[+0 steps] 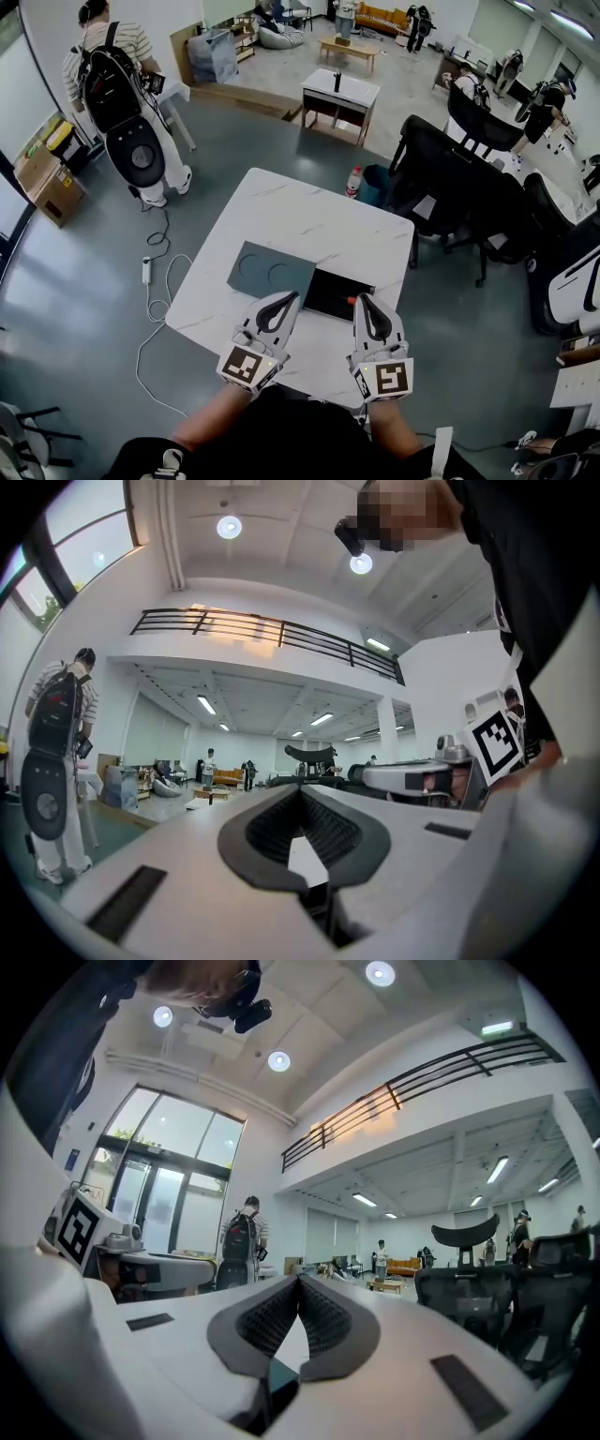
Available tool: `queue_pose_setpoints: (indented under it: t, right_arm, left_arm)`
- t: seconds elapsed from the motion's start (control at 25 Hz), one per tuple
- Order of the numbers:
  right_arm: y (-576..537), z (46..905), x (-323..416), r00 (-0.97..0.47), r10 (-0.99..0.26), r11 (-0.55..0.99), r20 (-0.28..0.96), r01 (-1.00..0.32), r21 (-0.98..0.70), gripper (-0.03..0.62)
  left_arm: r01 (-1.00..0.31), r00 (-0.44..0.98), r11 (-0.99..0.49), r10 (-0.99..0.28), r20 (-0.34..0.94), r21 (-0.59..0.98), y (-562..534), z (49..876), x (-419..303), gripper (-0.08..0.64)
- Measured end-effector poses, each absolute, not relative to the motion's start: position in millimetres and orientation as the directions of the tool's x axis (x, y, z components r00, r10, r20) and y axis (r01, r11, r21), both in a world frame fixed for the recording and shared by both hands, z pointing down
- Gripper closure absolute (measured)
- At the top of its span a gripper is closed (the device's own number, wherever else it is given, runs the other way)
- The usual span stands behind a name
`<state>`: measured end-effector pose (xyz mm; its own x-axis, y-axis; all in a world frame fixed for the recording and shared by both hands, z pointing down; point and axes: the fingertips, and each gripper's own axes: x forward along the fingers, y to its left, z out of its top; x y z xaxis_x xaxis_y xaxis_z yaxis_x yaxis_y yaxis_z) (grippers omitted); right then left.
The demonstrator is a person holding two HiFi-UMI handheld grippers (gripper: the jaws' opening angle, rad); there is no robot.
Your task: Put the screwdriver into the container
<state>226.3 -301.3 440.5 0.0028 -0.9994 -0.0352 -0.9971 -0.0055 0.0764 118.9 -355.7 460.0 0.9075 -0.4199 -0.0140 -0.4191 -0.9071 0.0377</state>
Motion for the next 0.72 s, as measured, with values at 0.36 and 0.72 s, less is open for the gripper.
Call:
queue_pose_setpoints:
  t: [0.36,0.72]
  right_arm:
    - [-295,420,232,0.029,-0.997,-0.038,-0.078,-0.992,0.121,0.569]
    - [-291,418,231,0.022,-0.995,-0.033,-0.094,-0.993,0.116,0.569]
  left_arm:
    - [-0.415,0.909,-0.909,-0.416,-0.019,0.050,-351,453,127,0.555]
    - [-0.433,0.901,-0.901,-0.434,0.005,0.034,-349,451,126,0.555]
